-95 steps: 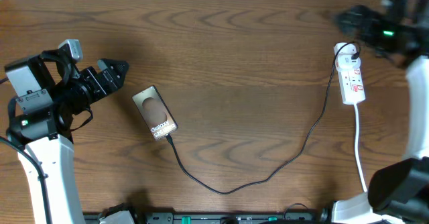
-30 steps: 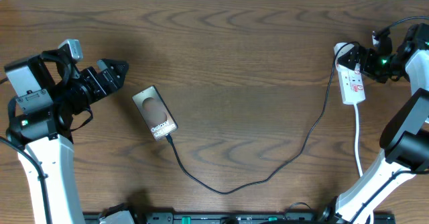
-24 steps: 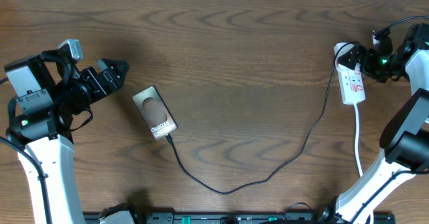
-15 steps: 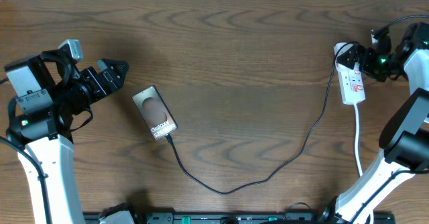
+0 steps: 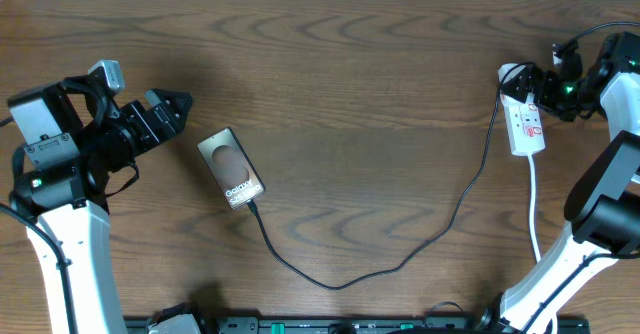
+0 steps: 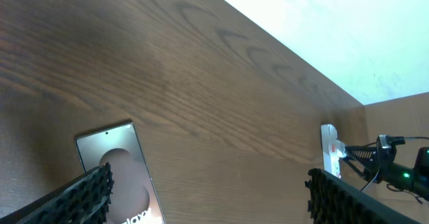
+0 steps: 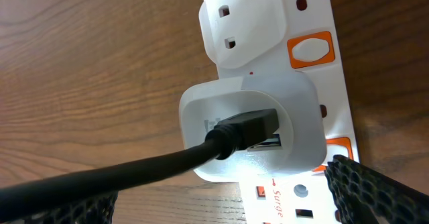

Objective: Plug charger to phone and switch on socket
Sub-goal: 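Press the orange switch beside the plug with the right gripper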

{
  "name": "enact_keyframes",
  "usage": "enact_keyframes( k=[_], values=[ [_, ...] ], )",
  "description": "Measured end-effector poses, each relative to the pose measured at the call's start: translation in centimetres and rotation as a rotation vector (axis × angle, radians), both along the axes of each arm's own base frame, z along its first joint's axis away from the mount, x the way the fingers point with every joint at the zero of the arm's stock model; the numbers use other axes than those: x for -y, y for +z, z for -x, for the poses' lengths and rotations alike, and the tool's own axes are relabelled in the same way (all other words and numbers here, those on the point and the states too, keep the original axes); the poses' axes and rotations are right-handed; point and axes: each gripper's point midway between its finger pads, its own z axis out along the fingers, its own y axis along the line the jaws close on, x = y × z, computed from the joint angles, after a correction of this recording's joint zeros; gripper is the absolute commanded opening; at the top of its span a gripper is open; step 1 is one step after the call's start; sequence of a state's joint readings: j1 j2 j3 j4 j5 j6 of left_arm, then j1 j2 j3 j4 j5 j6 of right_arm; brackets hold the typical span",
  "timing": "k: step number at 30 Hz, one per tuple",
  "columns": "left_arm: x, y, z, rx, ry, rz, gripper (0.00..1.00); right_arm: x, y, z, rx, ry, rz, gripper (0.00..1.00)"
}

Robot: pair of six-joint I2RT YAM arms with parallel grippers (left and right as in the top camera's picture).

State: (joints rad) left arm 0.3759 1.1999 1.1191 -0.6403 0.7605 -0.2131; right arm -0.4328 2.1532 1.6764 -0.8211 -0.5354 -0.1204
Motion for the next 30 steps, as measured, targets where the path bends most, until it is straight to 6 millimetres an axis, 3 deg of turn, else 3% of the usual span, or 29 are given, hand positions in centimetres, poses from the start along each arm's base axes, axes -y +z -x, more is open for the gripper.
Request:
enact_keyframes(
  k=[13, 18, 30],
  values=[
    [0.0, -0.1, 0.1, -0.006, 0.0, 0.003, 0.9, 0.1, -0.1, 0.0, -0.004, -0.002, 0.008, 0.99],
    [0.0, -0.1, 0.1, -0.006, 0.0, 0.003, 0.9, 0.0, -1.5, 0.1, -0.029, 0.001, -0.012, 0.99],
    [0.0, -0.1, 0.1, -0.007, 0.0, 0.003, 0.9, 0.0, -1.4, -0.1, -0.026, -0.009, -0.021, 0.99]
  ],
)
